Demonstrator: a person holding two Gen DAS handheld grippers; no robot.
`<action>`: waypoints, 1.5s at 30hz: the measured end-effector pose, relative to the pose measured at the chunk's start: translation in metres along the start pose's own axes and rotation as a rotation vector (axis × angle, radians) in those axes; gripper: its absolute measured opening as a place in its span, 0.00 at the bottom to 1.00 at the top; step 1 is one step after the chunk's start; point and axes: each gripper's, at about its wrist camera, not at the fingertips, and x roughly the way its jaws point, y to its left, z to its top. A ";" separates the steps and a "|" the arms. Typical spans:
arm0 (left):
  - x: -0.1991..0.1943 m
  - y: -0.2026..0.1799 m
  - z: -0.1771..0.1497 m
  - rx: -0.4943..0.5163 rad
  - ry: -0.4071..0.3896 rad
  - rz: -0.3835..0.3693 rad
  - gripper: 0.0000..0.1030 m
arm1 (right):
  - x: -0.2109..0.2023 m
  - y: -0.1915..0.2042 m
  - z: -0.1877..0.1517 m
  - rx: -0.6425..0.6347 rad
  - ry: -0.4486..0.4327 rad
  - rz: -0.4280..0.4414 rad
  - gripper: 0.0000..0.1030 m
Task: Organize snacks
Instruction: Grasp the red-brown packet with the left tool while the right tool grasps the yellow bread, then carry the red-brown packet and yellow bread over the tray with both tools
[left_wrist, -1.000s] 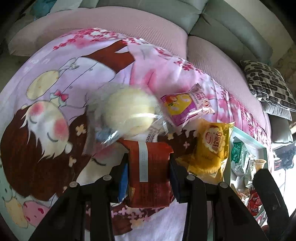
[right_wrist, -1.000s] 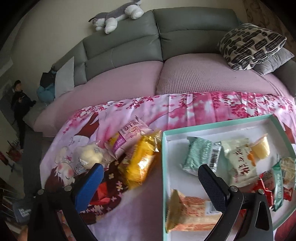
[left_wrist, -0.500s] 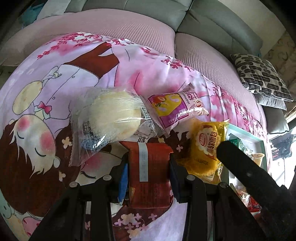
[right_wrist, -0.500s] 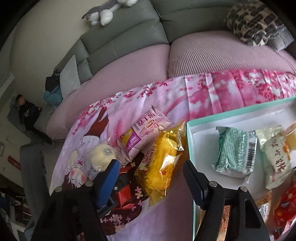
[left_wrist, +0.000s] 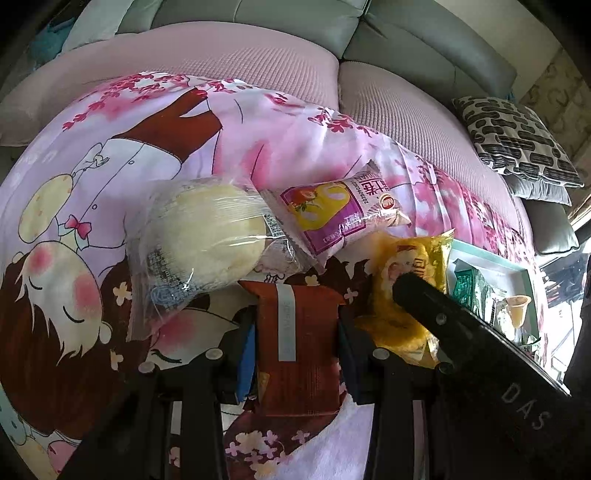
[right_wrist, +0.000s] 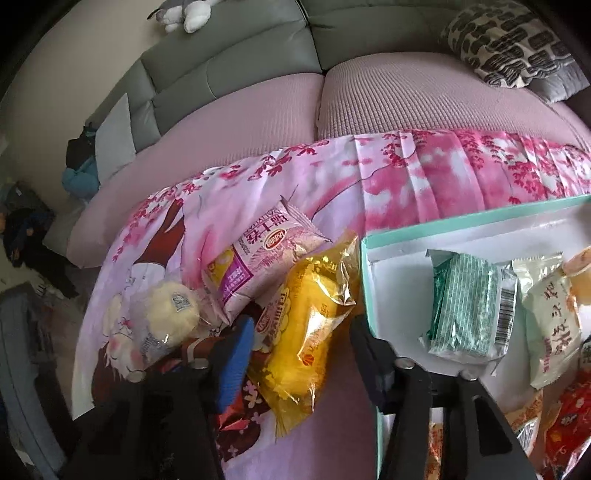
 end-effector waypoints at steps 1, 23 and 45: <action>0.000 0.000 0.000 0.003 0.001 0.002 0.40 | -0.001 -0.001 -0.001 0.008 0.005 0.007 0.49; -0.032 -0.036 0.001 0.110 -0.061 -0.027 0.40 | -0.042 -0.014 -0.007 0.061 -0.088 0.032 0.38; -0.034 -0.249 -0.066 0.503 -0.034 -0.279 0.40 | -0.178 -0.191 -0.030 0.371 -0.324 -0.192 0.38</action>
